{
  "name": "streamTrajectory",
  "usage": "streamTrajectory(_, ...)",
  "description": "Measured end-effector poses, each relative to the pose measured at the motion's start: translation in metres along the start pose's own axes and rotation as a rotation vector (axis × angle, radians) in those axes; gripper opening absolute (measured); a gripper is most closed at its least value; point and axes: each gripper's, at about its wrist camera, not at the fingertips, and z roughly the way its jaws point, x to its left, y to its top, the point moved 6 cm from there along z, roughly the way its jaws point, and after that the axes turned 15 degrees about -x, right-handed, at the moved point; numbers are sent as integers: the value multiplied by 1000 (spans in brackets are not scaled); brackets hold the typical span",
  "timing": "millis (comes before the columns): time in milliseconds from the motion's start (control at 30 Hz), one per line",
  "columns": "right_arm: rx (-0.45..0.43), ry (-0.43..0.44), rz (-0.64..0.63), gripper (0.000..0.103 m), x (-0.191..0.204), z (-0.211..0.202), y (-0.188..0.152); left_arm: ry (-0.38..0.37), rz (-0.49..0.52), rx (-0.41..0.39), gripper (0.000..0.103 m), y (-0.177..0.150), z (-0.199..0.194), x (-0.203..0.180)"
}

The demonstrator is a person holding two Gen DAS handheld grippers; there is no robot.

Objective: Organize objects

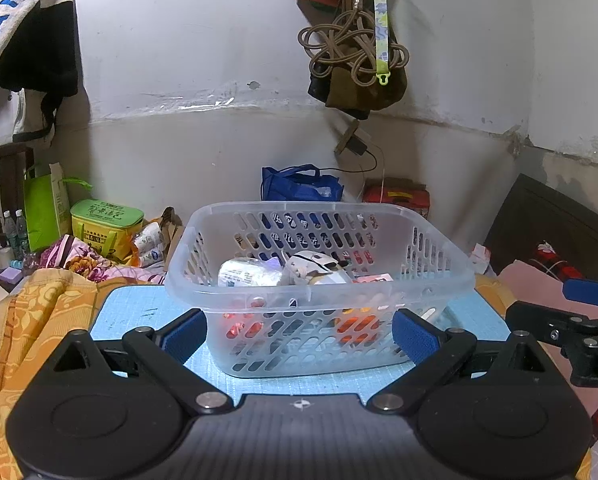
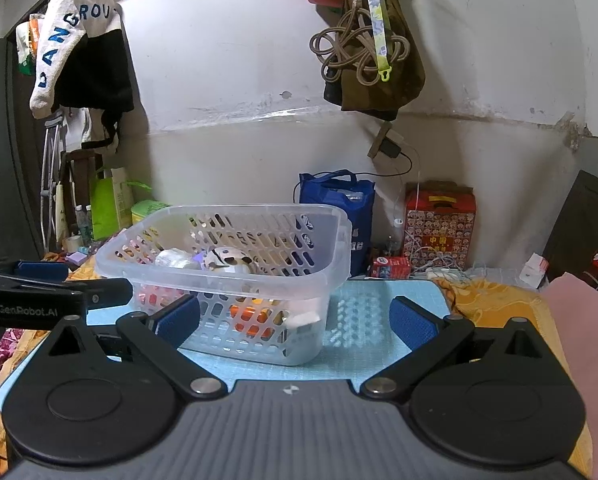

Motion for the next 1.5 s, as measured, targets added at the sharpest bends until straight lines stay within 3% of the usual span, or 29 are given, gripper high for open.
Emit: streamTrajectory(1500,6,3,2,103,-3,-1,-2,-12,-11,23,100,-6,3,-1)
